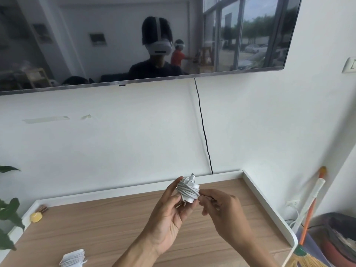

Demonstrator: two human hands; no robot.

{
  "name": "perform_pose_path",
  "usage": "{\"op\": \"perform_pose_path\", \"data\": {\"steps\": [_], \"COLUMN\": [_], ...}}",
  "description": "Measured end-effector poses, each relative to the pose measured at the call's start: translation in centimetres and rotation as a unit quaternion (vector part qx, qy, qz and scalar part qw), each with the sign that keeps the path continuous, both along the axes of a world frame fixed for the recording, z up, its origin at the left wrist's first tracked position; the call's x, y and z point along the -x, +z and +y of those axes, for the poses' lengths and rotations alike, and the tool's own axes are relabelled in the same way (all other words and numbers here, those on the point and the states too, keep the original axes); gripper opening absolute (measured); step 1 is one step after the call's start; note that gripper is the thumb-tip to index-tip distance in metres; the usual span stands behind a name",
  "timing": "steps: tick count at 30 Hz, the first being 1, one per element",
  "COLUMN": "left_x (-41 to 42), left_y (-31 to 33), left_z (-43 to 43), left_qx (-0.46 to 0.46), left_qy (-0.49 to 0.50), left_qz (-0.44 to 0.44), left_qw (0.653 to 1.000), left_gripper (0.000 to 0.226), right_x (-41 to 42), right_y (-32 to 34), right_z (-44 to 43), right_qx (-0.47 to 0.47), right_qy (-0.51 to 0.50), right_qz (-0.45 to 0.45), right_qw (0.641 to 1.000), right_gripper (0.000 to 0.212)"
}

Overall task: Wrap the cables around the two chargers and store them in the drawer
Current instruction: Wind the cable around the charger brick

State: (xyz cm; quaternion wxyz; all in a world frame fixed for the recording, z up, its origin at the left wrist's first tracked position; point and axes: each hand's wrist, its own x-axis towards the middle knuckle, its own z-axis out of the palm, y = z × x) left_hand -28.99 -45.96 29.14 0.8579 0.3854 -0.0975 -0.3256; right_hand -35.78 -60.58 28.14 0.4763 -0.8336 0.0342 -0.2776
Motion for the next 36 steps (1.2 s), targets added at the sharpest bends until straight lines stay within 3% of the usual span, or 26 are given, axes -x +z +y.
{"op": "perform_pose_path", "data": {"steps": [5,8,10,12,16,20,25,28,36], "left_x": [0.2,0.1,-0.1,-0.2,0.0,0.2,0.0,0.0,0.2], "left_y": [0.0,0.1,0.2,0.3,0.4,1.0,1.4,1.7,2.0], "left_z": [-0.2,-0.2,0.0,0.1,0.1,0.1,0.5,0.5,0.2], "left_qx": [0.008,0.008,0.001,-0.020,-0.037,-0.011,-0.048,-0.069,-0.036], "left_qy": [0.000,0.000,-0.004,-0.007,-0.005,-0.001,-0.001,0.006,0.000], "left_qz": [-0.020,-0.042,-0.063,-0.088,-0.131,-0.131,-0.169,-0.194,-0.165], "left_qw": [1.000,0.999,0.998,0.996,0.991,0.991,0.984,0.979,0.986], "left_gripper": [0.046,0.054,0.076,0.083,0.075,0.073,0.046,0.044,0.042], "right_x": [-0.2,-0.3,-0.1,-0.1,-0.7,-0.6,-0.8,-1.0,-1.7], "right_y": [0.4,0.7,0.8,1.1,1.8,2.5,2.7,2.5,2.1], "right_z": [0.3,0.2,0.0,-0.2,-0.6,-0.3,0.8,1.3,1.6], "right_qx": [-0.119,-0.215,-0.207,-0.157,-0.089,-0.082,-0.276,-0.233,-0.049], "right_qy": [-0.012,0.033,0.048,0.031,-0.014,-0.013,-0.003,-0.030,-0.048], "right_qz": [-0.024,-0.032,-0.033,-0.050,-0.118,-0.160,-0.178,-0.198,-0.235], "right_qw": [0.993,0.976,0.977,0.986,0.989,0.984,0.945,0.952,0.970], "right_gripper": [0.015,0.012,0.017,0.015,0.017,0.021,0.029,0.018,0.040]}}
